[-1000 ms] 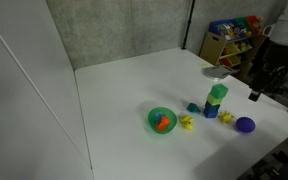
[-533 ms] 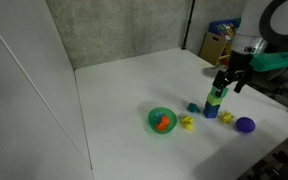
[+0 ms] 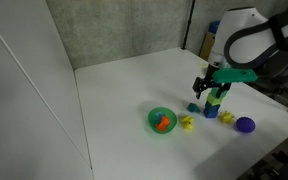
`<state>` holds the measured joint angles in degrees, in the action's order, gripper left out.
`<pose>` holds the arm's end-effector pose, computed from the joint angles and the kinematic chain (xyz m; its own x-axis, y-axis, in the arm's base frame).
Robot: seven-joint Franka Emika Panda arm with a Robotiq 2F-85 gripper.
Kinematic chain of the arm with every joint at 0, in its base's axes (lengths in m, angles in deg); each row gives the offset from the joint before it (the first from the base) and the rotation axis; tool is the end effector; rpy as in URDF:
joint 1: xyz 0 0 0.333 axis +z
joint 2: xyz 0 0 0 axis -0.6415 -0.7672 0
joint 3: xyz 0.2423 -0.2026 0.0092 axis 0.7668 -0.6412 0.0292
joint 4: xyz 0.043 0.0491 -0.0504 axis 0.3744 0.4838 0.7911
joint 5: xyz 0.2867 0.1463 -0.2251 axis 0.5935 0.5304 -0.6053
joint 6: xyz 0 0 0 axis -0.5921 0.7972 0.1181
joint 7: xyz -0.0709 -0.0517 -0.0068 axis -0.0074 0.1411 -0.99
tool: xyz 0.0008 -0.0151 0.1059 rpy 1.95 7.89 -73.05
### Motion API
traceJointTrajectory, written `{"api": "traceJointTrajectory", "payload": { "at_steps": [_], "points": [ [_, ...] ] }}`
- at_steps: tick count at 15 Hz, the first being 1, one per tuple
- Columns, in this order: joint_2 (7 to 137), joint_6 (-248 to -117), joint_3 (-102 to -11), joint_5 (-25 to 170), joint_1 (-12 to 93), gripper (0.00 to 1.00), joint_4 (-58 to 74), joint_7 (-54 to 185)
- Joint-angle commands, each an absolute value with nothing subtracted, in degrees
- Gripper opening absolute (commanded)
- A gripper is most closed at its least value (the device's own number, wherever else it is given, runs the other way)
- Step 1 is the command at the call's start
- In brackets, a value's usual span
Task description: Pick up the yellow bear on the left and put it in the green bowl.
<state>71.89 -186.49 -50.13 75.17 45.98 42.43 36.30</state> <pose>0.5375 0.0782 0.2404 0.8953 -0.4391 -0.0749 -0.4375 -0.8985 0.0367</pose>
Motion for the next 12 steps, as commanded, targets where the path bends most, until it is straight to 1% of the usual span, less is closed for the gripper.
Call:
{"api": "traceJointTrajectory", "payload": {
  "at_steps": [1,8,12],
  "points": [
    [63.47,-187.03,-53.28,73.01,48.63,1.0,35.11,29.8],
    [47.98,-184.56,-57.99,73.24,53.46,1.0,22.12,21.81],
    [43.49,-178.8,-57.39,75.11,54.15,1.0,17.02,19.48]
  ]
}}
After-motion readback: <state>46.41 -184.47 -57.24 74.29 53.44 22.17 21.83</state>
